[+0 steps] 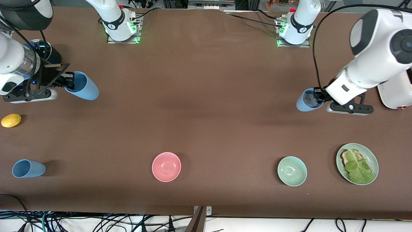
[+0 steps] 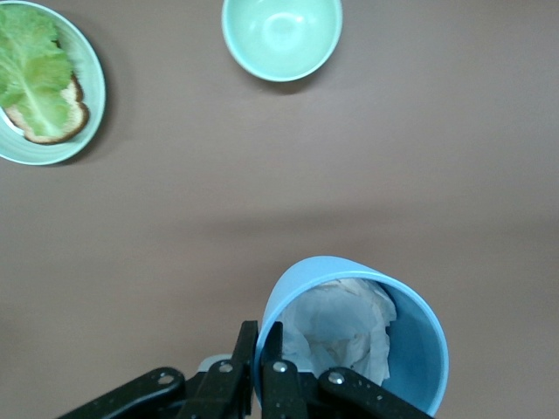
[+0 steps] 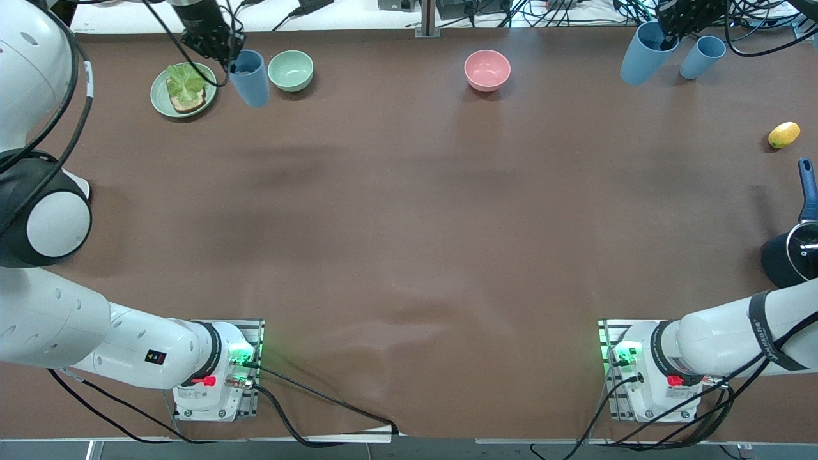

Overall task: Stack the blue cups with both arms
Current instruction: 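Carry the tissue cup with the left gripper to the table middle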

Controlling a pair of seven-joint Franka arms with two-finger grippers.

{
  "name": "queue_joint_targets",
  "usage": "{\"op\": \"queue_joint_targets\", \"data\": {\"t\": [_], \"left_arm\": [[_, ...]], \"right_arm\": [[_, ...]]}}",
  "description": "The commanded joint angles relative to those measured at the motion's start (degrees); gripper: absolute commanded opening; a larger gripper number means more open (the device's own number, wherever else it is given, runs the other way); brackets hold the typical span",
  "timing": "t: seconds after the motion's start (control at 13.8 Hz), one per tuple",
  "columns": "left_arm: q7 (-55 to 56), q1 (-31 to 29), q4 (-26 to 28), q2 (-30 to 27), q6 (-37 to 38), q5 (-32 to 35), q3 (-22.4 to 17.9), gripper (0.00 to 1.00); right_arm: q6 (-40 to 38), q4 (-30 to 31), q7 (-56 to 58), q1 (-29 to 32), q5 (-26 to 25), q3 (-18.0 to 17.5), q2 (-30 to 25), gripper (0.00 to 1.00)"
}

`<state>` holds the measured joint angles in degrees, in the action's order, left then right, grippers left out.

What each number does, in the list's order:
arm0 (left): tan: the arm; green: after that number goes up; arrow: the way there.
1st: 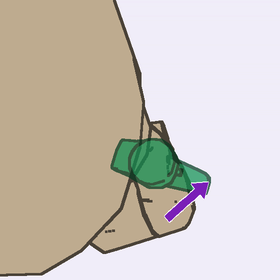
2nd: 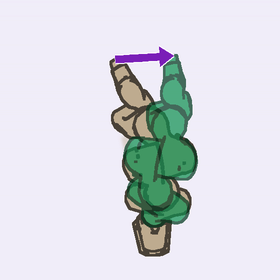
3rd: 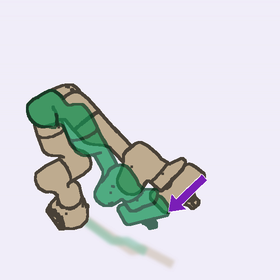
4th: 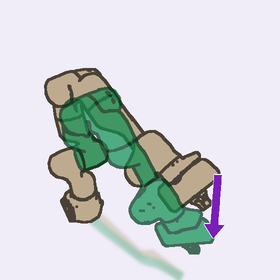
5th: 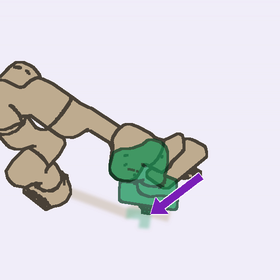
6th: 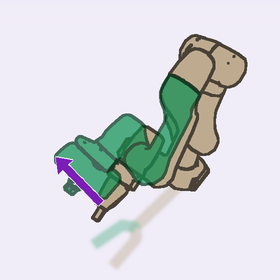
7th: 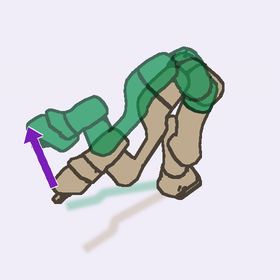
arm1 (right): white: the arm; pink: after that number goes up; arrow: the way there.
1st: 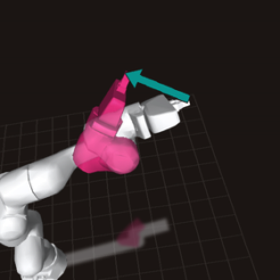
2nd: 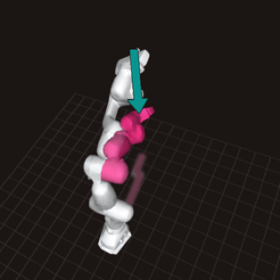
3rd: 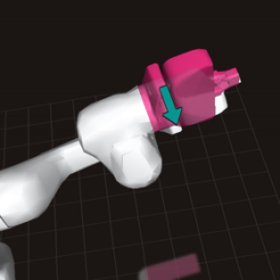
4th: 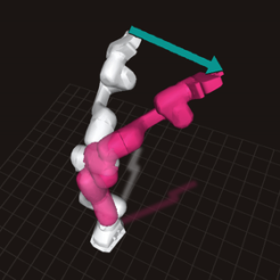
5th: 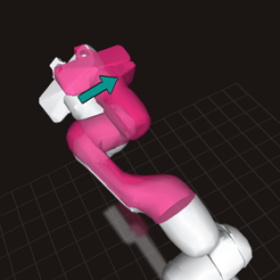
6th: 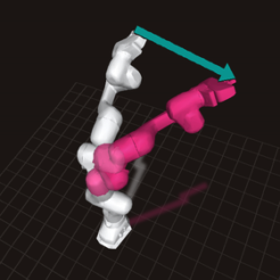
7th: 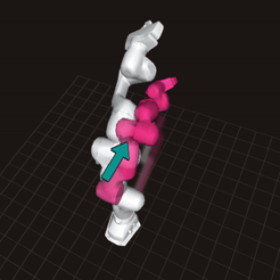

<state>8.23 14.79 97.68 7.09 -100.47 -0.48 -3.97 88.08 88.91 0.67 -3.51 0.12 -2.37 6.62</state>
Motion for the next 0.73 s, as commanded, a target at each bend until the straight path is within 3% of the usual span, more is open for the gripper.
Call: {"op": "queue_joint_targets", "data": {"t": [0.0,0.15,0.65], "left_arm": [[10.97,1.37,-5.91,3.19,2.91,-0.49,3.86,0.00],[19.59,3.83,-6.71,4.16,2.74,-0.49,5.63,0.00],[41.56,15.60,-10.49,9.26,0.73,-3.92,5.64,0.00]], "right_arm": [[-2.64,-3.47,0.30,-0.10,-0.56,-0.18,1.47,0.00],[-3.96,-4.09,0.30,-0.18,-0.39,-0.27,1.47,0.00],[-3.70,-5.23,0.21,-1.77,-0.39,-0.27,2.26,0.00]]}}
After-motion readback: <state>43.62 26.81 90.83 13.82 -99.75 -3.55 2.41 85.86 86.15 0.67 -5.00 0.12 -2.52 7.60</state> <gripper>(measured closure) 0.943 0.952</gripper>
